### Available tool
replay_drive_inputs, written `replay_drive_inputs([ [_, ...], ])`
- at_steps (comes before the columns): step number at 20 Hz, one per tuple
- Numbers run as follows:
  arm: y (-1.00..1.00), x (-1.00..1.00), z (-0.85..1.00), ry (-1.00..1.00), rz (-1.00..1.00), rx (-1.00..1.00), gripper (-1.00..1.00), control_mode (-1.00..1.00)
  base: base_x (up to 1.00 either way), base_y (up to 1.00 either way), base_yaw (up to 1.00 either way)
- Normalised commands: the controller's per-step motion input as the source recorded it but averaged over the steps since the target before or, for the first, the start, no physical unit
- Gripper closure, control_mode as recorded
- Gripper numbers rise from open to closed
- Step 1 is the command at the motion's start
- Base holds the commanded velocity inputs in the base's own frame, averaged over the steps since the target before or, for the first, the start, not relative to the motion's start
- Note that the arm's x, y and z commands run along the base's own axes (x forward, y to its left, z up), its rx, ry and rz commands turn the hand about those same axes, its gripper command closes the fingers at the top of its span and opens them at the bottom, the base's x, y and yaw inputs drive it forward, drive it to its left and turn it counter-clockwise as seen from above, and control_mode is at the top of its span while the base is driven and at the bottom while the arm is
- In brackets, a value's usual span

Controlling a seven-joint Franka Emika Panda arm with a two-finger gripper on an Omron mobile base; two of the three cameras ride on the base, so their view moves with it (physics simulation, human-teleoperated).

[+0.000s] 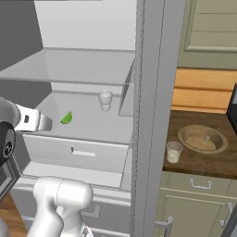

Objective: Grab a lemon wedge from the fridge and one ice cube from the ice bowl, and put them in the glass of lemonade.

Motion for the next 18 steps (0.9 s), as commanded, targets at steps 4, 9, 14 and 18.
replay_drive_inputs([
  [4,0.00,0.91,-0.22,0.01,0.00,-0.01,-1.00,-1.00,0.00,0.00,0.00],
  [9,0.14,0.59,-0.41,0.31,-0.03,-0.16,-1.00,-1.00,0.00,0.00,0.00],
  [14,0.00,0.40,-0.82,0.18,-0.03,-0.01,-1.00,-1.00,0.00,0.00,0.00],
  [18,0.01,0.49,-0.46,-0.07,-0.01,0.00,-1.00,-1.00,0.00,0.00,0.00],
])
